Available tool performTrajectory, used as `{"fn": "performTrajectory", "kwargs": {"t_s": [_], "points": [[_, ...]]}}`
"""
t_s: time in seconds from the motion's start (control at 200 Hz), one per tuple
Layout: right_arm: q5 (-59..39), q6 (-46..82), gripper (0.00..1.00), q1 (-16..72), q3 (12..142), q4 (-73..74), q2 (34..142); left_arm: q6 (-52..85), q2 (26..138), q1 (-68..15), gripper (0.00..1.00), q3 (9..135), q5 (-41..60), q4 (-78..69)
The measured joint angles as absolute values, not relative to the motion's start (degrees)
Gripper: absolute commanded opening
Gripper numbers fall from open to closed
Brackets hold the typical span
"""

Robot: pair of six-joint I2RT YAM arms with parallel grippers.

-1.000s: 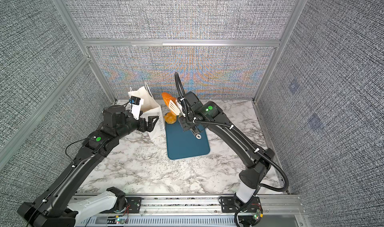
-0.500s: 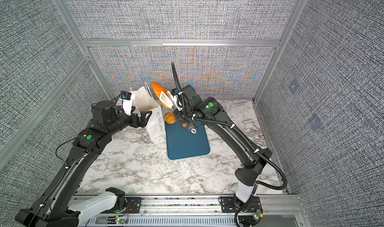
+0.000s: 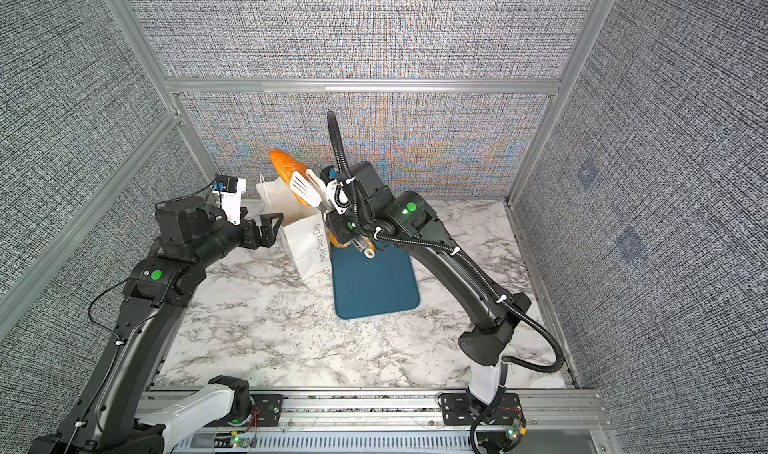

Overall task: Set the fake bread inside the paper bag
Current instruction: 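Lift the orange pastry in the tongs and carry it toward the bag, then hold the orange bread in the right tongs above the bag opening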

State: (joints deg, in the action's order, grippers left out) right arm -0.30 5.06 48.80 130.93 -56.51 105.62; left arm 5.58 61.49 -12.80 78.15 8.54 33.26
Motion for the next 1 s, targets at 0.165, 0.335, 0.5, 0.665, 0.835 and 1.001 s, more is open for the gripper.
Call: {"fn": "performTrajectory", "kwargs": {"t_s": [0.165,0.335,0.5,0.665,0.835,1.001], "points": [[-2.63,5.08,0.34,49.41,132.77,-54.92,108.25,6.04,60.45,-8.64,0.99,77.52,9.74,33.52],[-4.80,5.13,0.35,49.52,134.28,-54.65,111.00,6.04,59.33,-5.10,0.99,76.16,11.99,34.09],[-6.22,5.23,0.35,49.56,135.44,-54.72,113.62,6.07,58.61,-3.81,0.99,74.81,13.02,34.87],[-7.09,5.30,0.35,49.47,135.76,-54.70,114.98,6.09,57.98,-3.33,0.99,73.67,13.47,35.00],[-8.64,6.28,0.35,48.23,134.93,-54.50,115.44,6.22,57.82,-3.33,0.99,73.10,13.63,35.22],[-10.50,8.21,0.35,46.74,133.19,-53.23,115.52,6.22,57.65,-3.33,0.99,73.10,13.61,35.22]]}}
